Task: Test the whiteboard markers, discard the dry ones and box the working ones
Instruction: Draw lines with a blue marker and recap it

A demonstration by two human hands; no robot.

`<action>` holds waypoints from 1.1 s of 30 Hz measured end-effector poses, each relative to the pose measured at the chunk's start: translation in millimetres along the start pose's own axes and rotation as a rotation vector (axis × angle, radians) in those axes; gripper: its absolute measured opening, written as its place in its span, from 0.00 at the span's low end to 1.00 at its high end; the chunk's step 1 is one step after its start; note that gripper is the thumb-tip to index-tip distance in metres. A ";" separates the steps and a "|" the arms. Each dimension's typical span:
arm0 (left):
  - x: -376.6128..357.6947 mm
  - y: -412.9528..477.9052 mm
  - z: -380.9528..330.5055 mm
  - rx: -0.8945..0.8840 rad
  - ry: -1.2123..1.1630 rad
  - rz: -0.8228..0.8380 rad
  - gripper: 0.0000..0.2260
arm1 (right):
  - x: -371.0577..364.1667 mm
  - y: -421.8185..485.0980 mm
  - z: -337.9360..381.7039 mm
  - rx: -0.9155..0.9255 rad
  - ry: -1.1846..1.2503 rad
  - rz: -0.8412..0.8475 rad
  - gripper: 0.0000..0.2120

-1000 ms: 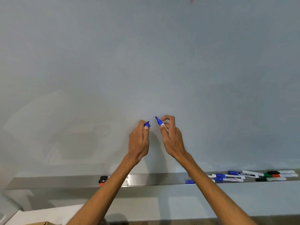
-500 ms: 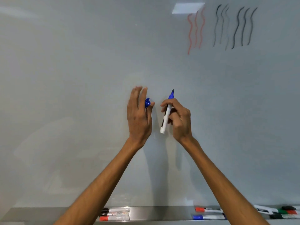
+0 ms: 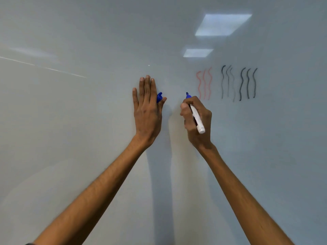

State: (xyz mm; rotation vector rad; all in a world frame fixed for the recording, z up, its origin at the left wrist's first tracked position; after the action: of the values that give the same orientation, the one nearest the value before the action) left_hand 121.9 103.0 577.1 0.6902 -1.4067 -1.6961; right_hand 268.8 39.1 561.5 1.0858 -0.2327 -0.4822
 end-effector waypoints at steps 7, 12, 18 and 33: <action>-6.7 26.7 -1.6 0.007 0.062 -0.024 0.26 | -2.2 39.9 -1.0 -0.121 0.082 -0.102 0.10; -9.0 23.1 -2.5 0.006 0.083 -0.034 0.25 | 2.5 52.0 4.6 -0.061 0.079 -0.148 0.08; -8.9 22.3 -3.1 0.002 0.060 -0.052 0.25 | 3.2 59.0 1.4 0.015 0.003 -0.188 0.08; -6.2 17.6 -4.6 -0.009 0.038 -0.071 0.24 | 8.0 22.0 -20.4 -0.083 0.063 -0.186 0.07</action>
State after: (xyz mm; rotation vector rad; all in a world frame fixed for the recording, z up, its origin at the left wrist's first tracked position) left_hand 133.1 105.0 592.6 0.7718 -1.3625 -1.7343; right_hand 289.9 59.6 571.4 1.0445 -0.0562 -0.6175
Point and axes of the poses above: each hand's wrist, its own y-axis towards the middle knuckle, its own x-axis out of the back of the hand, z = x × y, the point moved 7 cm from there along y, towards the middle knuckle, and after that the axes turned 14 degrees about -x, right-handed, at the moved point
